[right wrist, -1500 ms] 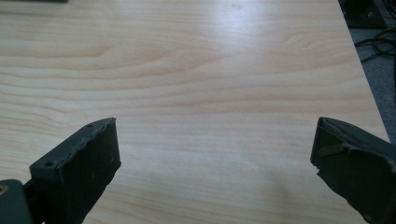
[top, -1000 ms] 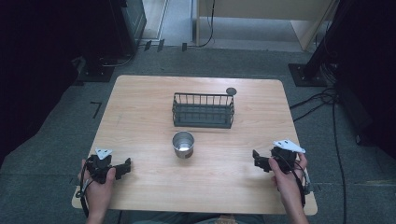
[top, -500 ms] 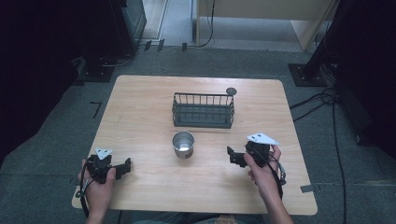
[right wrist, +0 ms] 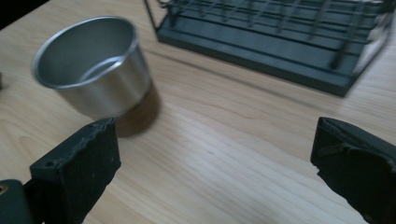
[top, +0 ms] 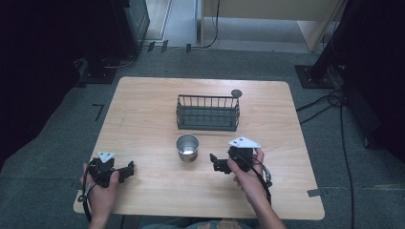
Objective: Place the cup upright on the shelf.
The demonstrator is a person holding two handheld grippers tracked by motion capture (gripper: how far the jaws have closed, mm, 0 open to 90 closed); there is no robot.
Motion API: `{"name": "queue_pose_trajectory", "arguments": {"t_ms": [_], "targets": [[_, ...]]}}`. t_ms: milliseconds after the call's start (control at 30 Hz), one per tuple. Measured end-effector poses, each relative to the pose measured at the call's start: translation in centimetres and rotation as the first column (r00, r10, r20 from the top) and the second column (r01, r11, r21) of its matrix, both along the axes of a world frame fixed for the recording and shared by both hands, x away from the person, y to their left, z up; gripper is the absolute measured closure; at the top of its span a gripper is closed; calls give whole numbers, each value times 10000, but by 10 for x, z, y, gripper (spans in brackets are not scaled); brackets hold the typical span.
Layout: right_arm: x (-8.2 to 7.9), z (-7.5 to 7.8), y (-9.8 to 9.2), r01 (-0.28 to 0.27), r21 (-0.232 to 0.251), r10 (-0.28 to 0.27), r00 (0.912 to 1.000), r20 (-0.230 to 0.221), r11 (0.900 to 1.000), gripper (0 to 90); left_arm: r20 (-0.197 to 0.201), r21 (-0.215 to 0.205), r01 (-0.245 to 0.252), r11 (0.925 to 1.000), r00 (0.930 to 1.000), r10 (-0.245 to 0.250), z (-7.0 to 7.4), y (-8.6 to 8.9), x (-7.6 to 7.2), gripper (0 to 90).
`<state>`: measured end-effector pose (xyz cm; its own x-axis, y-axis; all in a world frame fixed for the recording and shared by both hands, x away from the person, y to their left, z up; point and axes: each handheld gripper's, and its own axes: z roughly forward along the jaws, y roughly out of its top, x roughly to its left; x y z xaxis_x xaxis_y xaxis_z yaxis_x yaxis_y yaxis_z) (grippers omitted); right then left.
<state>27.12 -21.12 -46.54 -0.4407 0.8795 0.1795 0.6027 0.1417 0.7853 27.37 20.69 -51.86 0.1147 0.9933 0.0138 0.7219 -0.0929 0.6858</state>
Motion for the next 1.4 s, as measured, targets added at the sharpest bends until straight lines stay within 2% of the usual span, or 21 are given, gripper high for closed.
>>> {"name": "queue_pose_trajectory", "arguments": {"t_ms": [167,200,233,400,500,567,633,667,800,1000,1133,1167,1233,1400], "targets": [[1,-3,17,-524,84,525,9986,-56,9986,10,21,-24,-23,10000,10000,23,0,-1,0,0],[2,-6,26,-716,94,716,9974,-68,9974,10,4,-3,-15,10000,10000,15,0,-1,1,0],[2,-6,26,-716,94,716,9974,-68,9974,10,4,-3,-15,10000,10000,15,0,-1,1,0],[7,-14,52,-1128,50,1128,9936,-28,9936,13,4,0,-22,10000,10000,22,0,-1,1,0],[8,-15,61,-1250,-141,1251,9921,34,9921,13,17,-13,-35,10000,10000,35,0,-1,1,0],[11,-17,71,-1354,122,1353,9908,99,9907,15,5,-1,-22,10000,10000,22,0,-1,1,0],[12,-18,74,-1357,141,1356,9907,118,9906,24,15,-11,-32,10000,10000,32,0,-1,1,0],[15,-20,81,-1148,51,1147,9933,161,9934,50,16,-11,-33,10000,10000,33,0,-1,1,0],[20,-25,90,-872,0,872,9961,115,9962,61,6,-2,-22,10000,10000,22,0,-1,1,0],[27,-31,103,-494,-495,510,9982,329,9976,112,7,-5,1,10000,10000,-1,0,-1,1,0],[29,-33,108,-427,-660,462,9976,524,9969,133,25,-24,2,10000,10000,-2,0,-2,1,0],[29,-33,111,-389,-892,451,9967,681,9953,153,25,-25,4,10000,10000,-3,0,-2,1,0],[29,-33,113,-410,-904,481,9958,777,9951,180,26,-23,7,10000,10000,-7,0,-1,1,0],[28,-31,112,-385,-1094,471,9959,775,9933,184,17,-16,16,10000,10000,-16,0,-1,1,0]]}}
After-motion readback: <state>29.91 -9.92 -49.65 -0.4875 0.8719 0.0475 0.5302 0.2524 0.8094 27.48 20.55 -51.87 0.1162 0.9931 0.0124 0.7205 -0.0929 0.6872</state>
